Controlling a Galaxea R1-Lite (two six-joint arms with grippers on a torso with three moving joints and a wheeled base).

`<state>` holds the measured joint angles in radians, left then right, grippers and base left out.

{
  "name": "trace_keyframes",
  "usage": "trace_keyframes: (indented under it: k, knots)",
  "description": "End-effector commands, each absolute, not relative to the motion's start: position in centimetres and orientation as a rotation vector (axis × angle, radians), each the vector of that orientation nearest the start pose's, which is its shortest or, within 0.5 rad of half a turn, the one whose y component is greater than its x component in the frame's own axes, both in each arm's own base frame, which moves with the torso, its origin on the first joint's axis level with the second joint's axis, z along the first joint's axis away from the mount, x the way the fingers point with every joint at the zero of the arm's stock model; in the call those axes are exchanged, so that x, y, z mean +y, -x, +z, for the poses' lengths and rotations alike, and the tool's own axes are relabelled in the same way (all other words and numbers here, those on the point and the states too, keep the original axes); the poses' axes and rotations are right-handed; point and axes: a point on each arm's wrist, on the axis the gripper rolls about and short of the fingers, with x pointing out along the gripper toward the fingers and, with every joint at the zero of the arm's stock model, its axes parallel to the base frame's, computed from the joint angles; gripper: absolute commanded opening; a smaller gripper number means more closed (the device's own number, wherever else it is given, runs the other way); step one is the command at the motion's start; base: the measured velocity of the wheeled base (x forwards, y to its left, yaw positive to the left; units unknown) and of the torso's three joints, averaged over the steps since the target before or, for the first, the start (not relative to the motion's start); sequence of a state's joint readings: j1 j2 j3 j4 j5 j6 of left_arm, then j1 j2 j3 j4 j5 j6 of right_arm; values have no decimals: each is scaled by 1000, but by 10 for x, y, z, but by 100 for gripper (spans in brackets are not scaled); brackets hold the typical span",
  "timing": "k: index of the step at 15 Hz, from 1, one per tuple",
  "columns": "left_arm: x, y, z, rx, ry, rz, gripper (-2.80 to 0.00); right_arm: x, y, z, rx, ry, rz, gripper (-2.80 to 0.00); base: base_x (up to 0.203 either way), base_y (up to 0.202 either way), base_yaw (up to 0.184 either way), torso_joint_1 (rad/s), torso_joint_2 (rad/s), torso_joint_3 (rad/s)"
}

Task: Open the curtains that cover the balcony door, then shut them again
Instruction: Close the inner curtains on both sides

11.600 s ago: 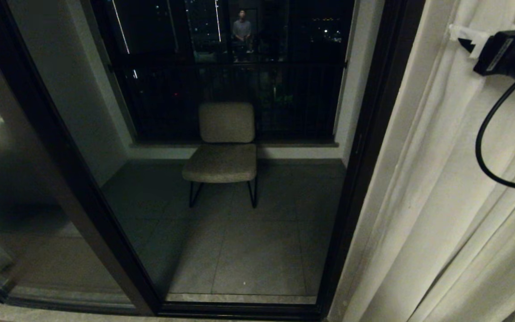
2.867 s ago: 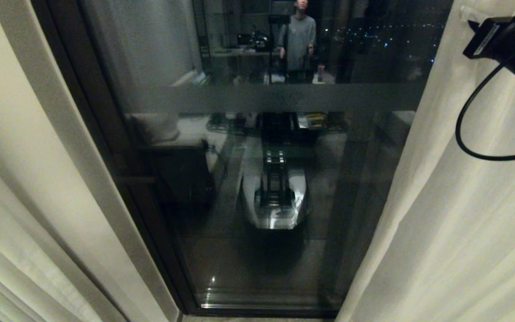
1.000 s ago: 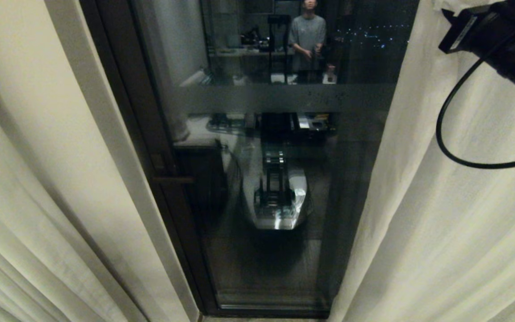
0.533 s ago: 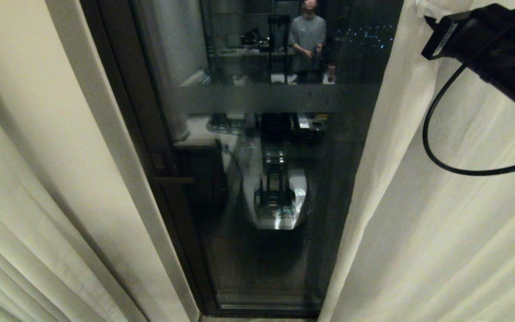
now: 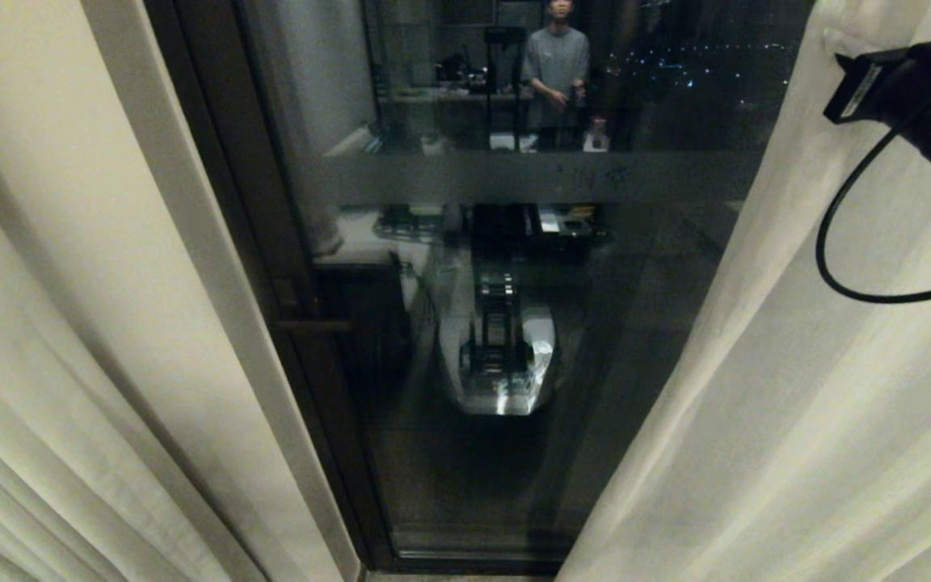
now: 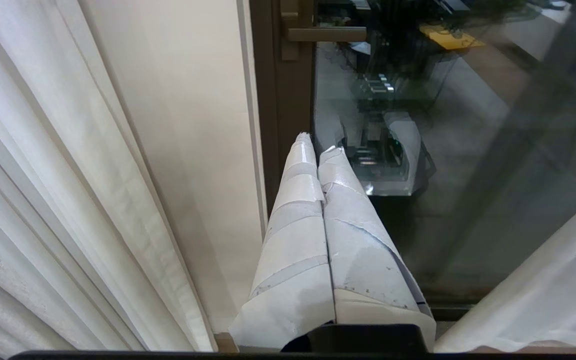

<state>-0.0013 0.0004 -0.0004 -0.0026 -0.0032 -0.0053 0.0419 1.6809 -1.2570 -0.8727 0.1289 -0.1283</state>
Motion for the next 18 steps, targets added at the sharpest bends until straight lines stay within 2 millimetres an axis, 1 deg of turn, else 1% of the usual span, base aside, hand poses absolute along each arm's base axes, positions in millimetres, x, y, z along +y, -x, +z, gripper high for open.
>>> trace_keyframes:
  k: [1, 7, 14, 15, 18]
  knots:
    - [0, 23, 76, -3, 6, -5, -280, 5, -325, 330, -432, 154, 109, -280, 0, 0, 0, 0, 0, 0]
    - [0, 23, 76, -3, 6, -5, -280, -15, -344, 312, -389, 164, 53, -280, 0, 0, 0, 0, 0, 0]
    - [0, 23, 76, -3, 6, -5, -280, -25, -349, 305, -374, 168, 27, -280, 0, 0, 0, 0, 0, 0]
    - [0, 23, 76, -3, 6, -5, -280, -25, -348, 306, -375, 167, 27, 0, 0, 0, 0, 0, 0, 0]
    - [0, 23, 76, -3, 6, -5, -280, -25, -341, 307, -377, 169, 26, 0, 0, 0, 0, 0, 0, 0]
